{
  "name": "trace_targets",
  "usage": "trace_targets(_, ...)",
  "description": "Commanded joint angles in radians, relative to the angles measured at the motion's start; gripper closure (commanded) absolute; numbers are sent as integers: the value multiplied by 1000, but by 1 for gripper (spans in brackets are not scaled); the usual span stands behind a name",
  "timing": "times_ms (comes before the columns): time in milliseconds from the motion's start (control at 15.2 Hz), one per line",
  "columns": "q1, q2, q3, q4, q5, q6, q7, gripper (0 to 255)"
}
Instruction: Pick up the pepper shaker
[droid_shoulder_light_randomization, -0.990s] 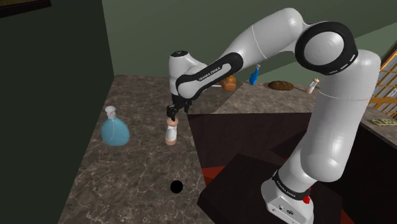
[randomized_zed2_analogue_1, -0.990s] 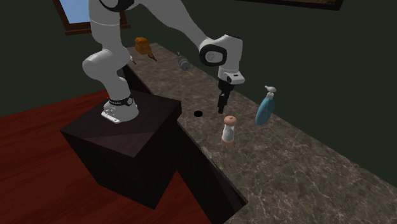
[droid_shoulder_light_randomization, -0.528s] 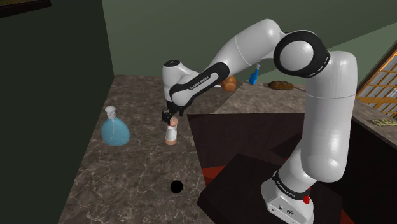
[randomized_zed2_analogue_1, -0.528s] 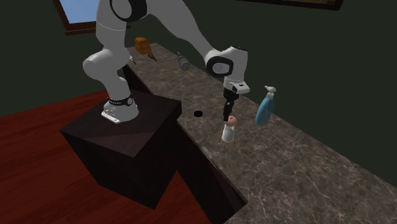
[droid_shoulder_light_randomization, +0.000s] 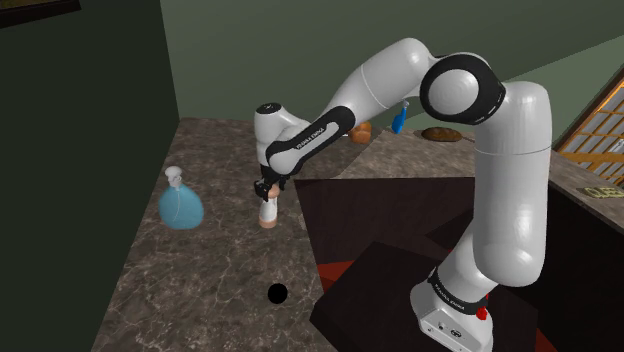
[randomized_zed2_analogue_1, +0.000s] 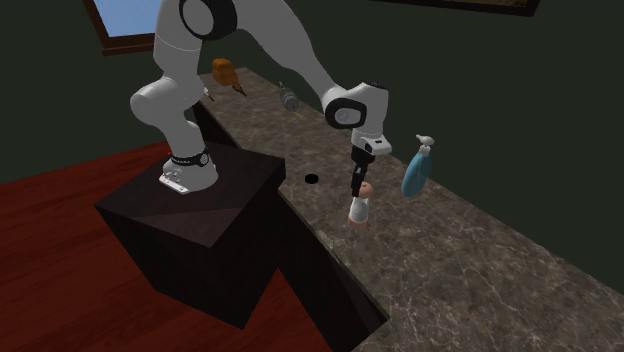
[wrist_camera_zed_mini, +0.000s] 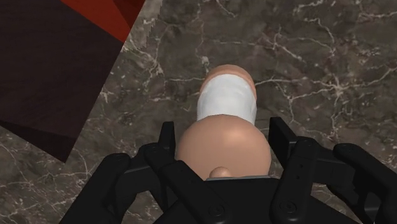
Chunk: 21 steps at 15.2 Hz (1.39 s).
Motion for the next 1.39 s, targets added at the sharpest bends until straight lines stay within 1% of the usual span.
trace_targets(0, 0, 2, -1, -1, 0, 1, 0, 255)
trace_targets(396, -1, 0, 0, -2, 0, -1, -1, 255)
trace_targets(1320, -14, -128, 22, 13, 44, -140, -45, 255)
